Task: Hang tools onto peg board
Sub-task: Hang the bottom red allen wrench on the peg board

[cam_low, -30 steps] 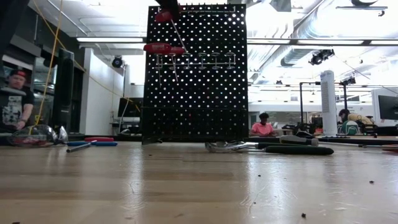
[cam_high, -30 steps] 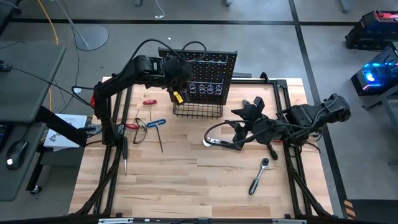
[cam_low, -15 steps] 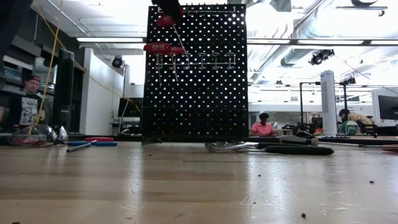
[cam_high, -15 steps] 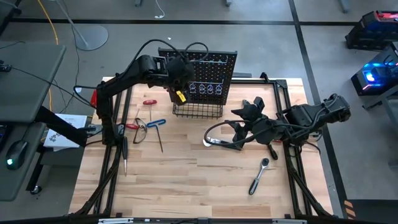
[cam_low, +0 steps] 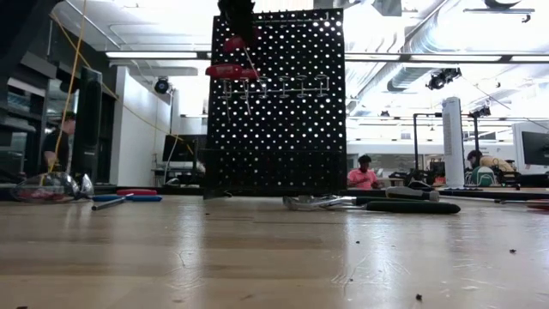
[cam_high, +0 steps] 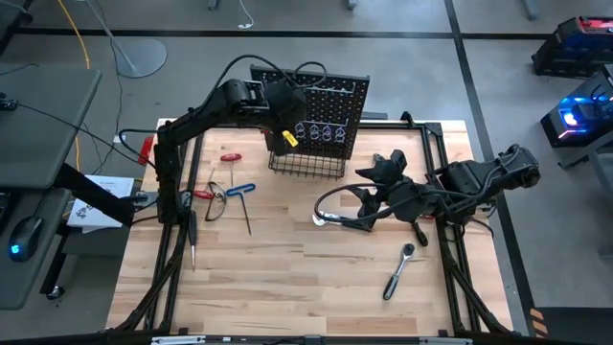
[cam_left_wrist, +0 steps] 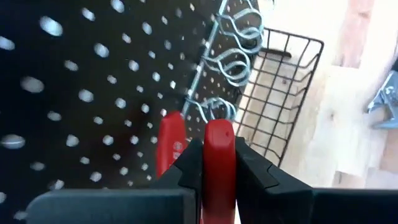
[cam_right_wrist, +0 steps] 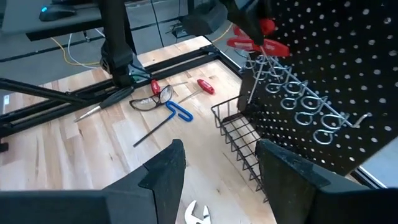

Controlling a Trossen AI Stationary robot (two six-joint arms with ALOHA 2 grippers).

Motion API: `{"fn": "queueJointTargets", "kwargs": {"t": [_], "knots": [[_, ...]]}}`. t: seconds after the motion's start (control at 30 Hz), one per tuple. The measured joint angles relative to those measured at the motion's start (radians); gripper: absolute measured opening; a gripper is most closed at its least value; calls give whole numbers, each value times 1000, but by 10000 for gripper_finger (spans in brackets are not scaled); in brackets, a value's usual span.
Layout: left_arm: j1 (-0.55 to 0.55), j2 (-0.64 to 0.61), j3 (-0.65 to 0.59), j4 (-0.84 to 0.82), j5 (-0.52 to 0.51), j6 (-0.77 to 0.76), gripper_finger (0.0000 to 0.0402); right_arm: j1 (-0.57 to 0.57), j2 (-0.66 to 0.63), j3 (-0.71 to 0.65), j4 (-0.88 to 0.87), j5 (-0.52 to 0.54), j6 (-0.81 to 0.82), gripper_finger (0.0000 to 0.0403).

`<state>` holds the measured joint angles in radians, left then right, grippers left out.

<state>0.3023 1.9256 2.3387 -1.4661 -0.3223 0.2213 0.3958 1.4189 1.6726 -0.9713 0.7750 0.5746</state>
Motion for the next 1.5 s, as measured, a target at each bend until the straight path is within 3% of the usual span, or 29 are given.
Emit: {"fn": "queueJointTargets", "kwargs": {"t": [0.13,0.63,0.93,1.23,1.33,1.4,1.5], "knots": [[-1,3,0,8,0,10,45,0,0,0,6,0,20,190],[-16,2,1,48,-24,46,132,0,0,0,28,0,39,190],[-36,-27,1,35,-53,40,162,0,0,0,34,0,39,190],[-86,-150,1,12,-44,-133,166,-38,31,0,93,-28,-35,190],[-99,-194,-12,24,54,-263,166,-65,55,0,113,-75,-76,190],[-123,-225,-60,46,99,-311,166,-77,67,0,114,-99,-87,190],[-188,-287,-235,170,70,-350,166,-81,72,0,109,-103,-107,190]]}}
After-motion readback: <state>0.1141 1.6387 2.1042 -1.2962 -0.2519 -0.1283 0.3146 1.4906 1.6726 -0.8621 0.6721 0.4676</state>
